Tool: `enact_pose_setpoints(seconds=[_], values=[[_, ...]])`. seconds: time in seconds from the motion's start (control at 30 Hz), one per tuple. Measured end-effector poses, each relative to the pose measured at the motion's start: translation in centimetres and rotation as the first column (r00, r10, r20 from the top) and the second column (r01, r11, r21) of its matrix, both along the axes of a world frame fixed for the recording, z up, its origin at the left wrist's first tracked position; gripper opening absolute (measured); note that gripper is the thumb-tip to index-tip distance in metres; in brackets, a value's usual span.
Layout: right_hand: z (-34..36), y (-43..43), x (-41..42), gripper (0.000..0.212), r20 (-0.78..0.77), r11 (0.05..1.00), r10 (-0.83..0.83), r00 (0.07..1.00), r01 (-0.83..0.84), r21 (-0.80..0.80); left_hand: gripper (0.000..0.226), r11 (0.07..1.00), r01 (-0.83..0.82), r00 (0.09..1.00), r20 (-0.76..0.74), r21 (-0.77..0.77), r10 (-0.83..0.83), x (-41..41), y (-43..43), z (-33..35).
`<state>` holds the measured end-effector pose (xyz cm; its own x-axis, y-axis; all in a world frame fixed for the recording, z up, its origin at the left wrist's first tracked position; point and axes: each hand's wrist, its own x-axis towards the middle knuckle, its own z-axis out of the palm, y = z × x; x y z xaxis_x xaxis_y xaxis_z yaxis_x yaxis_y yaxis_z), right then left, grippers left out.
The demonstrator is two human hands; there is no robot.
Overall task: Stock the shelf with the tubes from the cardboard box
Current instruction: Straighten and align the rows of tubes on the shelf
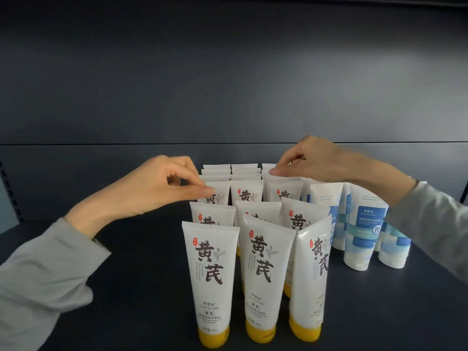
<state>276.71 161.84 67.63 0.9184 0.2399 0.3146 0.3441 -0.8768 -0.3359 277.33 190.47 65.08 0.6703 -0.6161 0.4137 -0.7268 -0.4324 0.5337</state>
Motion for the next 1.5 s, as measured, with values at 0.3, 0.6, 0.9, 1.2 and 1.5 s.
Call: enact_pose_setpoints(seconds=[0.3, 0.6, 0.9, 1.2, 1.5], values=[[0.6, 3.8, -3.0, 0.041, -0.319, 0.941, 0.315, 0.894, -0.337, -0.015, 0.019, 1.000, -0.009, 1.000, -0.020, 0.000, 0.009, -1.1, 1.1, -0.8], [0.0, 3.8, -2.5, 0.022, -0.235, 0.974, 0.228, 0.945, -0.224, 0.045, 0.016, 0.995, -0.083, 0.996, 0.036, -0.046, 0.085, -0.3, 0.7, -1.2], [-0.4, 4.0, -2.6, 0.022, -0.123, 0.983, 0.184, 0.975, -0.184, 0.013, 0.025, 0.988, -0.132, 0.989, 0.056, -0.075, 0.137, 0.5, 0.5, -1.6], [-0.9, 4.5, -1.5, 0.018, -0.016, 0.994, 0.097, 0.995, -0.097, -0.039, 0.025, 0.960, -0.265, 0.953, 0.126, -0.094, 0.275, 1.0, -0.2, -2.1], [-1.3, 4.5, -1.1, 0.021, 0.013, 0.997, 0.073, 0.997, -0.072, -0.038, 0.028, 0.957, -0.267, 0.960, 0.054, -0.115, 0.274, 1.6, 0.1, -2.3]])
